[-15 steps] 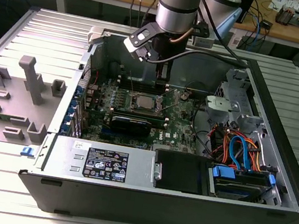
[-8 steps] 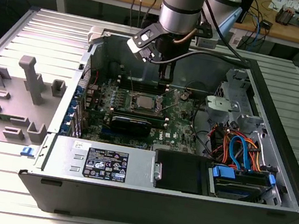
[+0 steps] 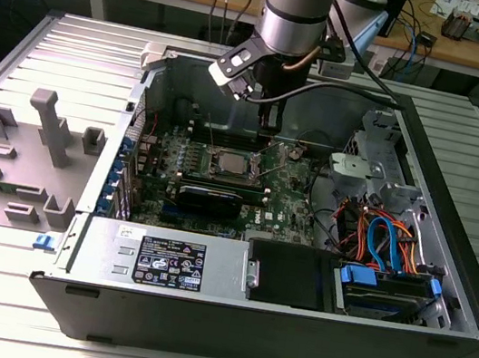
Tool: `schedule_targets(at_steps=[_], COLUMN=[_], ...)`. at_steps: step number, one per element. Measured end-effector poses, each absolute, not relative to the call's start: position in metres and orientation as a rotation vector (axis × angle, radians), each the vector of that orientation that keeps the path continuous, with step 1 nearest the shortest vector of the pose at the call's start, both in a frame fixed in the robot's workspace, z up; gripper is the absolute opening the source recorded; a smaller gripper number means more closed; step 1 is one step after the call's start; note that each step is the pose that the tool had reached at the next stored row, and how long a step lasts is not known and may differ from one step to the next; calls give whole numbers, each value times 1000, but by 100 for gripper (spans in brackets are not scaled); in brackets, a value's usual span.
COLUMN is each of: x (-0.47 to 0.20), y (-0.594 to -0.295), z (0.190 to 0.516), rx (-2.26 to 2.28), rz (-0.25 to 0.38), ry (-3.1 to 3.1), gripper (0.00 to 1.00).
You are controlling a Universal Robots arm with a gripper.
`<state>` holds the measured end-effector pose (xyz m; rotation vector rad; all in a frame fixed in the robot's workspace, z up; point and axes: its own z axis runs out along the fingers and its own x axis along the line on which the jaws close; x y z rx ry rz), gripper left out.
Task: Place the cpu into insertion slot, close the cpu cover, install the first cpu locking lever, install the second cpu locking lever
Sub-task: 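Close the cpu cover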
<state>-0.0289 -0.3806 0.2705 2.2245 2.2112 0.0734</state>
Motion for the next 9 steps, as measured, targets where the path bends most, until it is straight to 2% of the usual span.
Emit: schedule_targets(at_steps=[9], x=[-20], y=[-381], z=[270], rx=[2225], rz=[73], ry=[2211], gripper=[11])
